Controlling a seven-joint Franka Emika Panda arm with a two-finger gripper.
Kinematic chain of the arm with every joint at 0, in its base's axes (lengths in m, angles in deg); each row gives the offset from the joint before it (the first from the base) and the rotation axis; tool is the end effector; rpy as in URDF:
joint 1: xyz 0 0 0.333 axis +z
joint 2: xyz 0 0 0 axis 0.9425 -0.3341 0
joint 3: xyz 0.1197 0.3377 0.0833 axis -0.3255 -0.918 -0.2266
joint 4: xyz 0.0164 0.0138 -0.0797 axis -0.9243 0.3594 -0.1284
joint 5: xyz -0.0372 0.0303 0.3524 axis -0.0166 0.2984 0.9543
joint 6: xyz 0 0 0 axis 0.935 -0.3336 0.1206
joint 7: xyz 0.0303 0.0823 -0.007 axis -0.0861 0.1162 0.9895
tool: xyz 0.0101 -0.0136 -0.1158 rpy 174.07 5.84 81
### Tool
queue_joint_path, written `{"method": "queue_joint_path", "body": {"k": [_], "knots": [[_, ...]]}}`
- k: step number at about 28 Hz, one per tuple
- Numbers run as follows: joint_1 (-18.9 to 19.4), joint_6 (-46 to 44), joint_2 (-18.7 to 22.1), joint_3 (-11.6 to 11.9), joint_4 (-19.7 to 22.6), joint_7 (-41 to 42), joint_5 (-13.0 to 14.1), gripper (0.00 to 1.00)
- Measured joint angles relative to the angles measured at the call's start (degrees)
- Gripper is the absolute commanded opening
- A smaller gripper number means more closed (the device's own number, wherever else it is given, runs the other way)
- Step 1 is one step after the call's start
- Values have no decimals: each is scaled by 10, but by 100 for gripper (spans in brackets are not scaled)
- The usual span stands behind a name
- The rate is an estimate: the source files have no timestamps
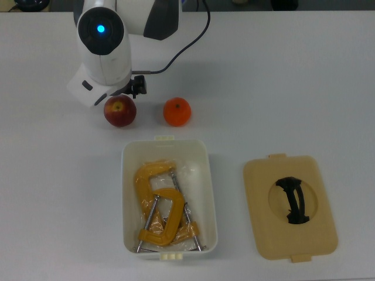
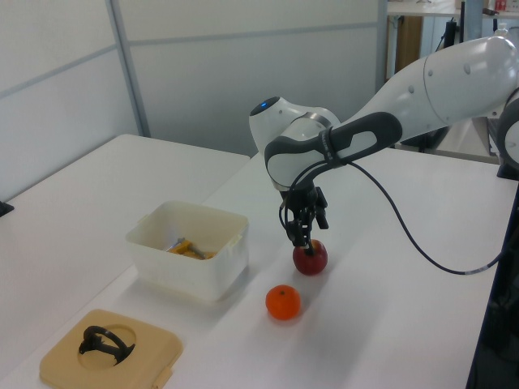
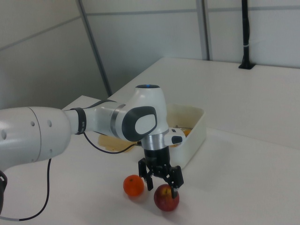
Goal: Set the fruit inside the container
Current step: 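Move the gripper over the red apple and lower onto it, then close the gripper on the red apple and lift it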
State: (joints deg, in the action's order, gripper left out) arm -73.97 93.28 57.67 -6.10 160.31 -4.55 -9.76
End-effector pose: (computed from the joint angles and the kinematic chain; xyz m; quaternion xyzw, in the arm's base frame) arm 0.5970 -0.0630 0.4265 0.9894 0.0409 -0.1270 0.0573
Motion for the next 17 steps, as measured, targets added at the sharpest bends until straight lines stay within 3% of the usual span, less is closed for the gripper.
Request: {"method": "queue_joint_path", "body": {"k": [8,10,14,17], "knots": [[1,25,-25,0,1,0,0,100],[1,34,-31,0,2,0,0,80],[1,43,-36,0,4,-1,0,50],[1,43,-35,0,4,-1,0,49]]}}
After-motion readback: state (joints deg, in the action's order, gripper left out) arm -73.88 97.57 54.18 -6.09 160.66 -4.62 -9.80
